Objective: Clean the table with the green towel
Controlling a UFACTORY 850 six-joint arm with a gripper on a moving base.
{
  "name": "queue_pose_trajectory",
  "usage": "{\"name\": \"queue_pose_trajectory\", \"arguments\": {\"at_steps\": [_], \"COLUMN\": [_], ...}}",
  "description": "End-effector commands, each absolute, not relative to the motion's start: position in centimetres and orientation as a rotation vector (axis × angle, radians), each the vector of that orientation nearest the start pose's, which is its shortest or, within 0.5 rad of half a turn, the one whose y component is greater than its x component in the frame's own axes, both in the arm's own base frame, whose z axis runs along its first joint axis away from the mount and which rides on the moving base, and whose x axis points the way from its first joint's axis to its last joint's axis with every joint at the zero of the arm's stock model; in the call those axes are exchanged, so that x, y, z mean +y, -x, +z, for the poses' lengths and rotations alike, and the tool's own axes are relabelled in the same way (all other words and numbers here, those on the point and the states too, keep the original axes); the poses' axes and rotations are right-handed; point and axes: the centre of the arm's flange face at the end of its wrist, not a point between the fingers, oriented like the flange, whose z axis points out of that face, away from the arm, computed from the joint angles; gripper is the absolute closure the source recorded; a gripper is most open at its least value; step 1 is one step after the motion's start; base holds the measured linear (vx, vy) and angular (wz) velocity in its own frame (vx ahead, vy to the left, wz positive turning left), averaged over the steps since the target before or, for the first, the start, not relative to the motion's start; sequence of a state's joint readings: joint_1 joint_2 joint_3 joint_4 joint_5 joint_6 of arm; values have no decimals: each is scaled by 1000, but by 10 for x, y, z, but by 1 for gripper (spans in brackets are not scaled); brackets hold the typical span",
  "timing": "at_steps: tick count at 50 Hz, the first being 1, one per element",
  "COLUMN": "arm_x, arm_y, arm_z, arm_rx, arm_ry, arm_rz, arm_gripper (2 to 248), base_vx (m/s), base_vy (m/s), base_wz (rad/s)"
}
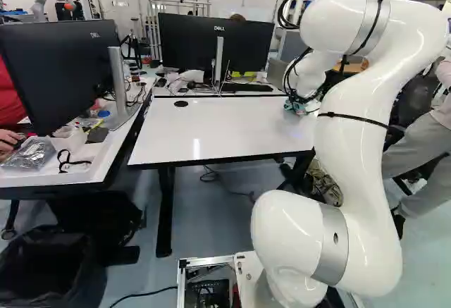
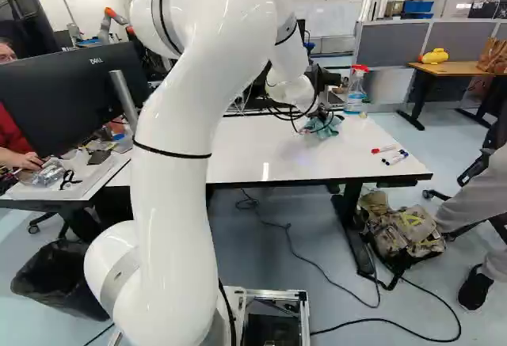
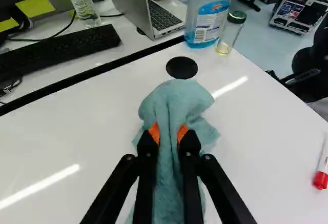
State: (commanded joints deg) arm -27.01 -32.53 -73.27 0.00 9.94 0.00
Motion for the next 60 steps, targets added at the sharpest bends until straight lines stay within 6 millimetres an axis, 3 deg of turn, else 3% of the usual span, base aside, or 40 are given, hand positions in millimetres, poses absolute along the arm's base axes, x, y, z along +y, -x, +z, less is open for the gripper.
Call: {"name": "queue_pose_trajectory", "arguments": {"at_steps": [16, 51, 60], "arm_x": [-306, -305, -305], "arm_y": [-601, -598, -588], "arm_z": [391, 387, 388], "arm_rx": [712, 718, 730], "arm_ry": [2964, 2989, 2992], "arm_rz": [-1354, -1264, -1252], "arm_gripper": [195, 195, 195], "base_vx": [0, 0, 0], "base_vy": [0, 0, 0], "base_wz": [0, 0, 0]}}
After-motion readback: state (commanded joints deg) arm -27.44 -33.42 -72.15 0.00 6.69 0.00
